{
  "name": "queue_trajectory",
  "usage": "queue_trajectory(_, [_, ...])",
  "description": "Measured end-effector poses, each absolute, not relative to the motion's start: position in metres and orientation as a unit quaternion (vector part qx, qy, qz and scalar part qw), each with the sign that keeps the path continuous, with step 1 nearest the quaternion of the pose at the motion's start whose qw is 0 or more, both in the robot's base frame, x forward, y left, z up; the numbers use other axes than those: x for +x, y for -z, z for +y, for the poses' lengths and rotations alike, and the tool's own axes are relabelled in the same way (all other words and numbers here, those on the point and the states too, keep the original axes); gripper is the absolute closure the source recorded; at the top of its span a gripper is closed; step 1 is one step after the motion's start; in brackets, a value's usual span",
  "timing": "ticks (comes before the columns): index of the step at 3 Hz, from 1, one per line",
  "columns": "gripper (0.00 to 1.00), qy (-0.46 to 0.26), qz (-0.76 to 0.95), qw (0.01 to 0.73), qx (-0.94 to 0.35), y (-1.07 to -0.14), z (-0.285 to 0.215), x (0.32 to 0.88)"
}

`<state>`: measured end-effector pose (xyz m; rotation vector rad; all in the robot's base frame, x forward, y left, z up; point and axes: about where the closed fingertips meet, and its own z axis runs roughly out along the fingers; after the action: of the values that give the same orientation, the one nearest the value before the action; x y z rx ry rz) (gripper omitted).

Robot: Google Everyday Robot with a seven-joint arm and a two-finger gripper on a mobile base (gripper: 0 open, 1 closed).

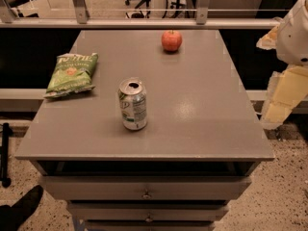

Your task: Move 7up can near apple

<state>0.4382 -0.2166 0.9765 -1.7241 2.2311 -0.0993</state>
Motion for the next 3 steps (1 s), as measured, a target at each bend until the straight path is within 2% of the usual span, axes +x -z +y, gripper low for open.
queue_trajectory(2, [0.00,0.010,0.779,0.174,-0.602,-0.966,-0.200,0.443])
queue_trajectory(3, [0.00,-0.066,0.770,0.208,-0.600,-0.939,-0.148,0.457])
